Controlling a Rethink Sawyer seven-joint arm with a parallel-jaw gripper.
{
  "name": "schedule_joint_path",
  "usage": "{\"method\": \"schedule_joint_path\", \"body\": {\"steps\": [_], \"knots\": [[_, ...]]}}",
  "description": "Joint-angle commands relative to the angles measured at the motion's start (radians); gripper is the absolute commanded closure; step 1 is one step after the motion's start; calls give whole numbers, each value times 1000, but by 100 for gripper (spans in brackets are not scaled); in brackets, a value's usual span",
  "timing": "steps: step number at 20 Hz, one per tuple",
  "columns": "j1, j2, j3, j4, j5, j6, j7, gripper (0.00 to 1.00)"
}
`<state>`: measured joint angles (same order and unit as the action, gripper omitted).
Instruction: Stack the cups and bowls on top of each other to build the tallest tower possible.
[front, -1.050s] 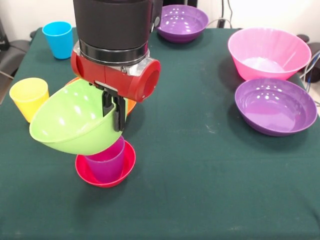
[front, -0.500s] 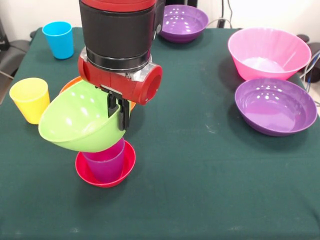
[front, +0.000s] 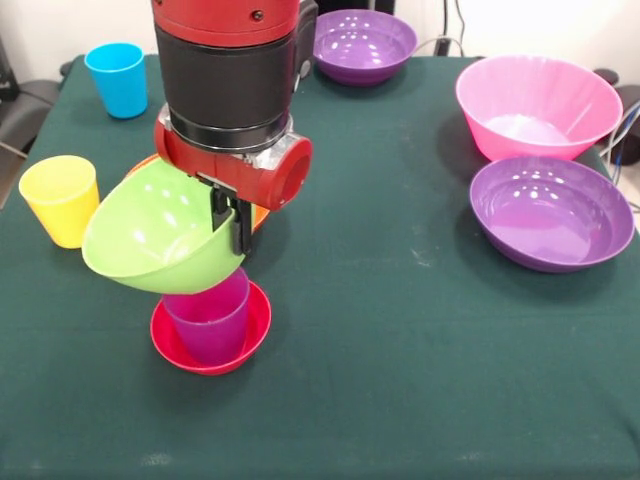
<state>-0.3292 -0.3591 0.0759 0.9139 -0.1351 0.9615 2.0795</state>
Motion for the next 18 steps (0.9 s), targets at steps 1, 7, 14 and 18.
{"method": "schedule_joint_path", "body": {"steps": [1,7,14,18], "knots": [[-16,-19,89,87,-66,-31,-239,100],[-22,-20,94,87,-70,-30,-245,100],[-19,-19,93,89,-74,-39,-232,100],[-17,-22,92,90,-75,-36,-228,100]]}}
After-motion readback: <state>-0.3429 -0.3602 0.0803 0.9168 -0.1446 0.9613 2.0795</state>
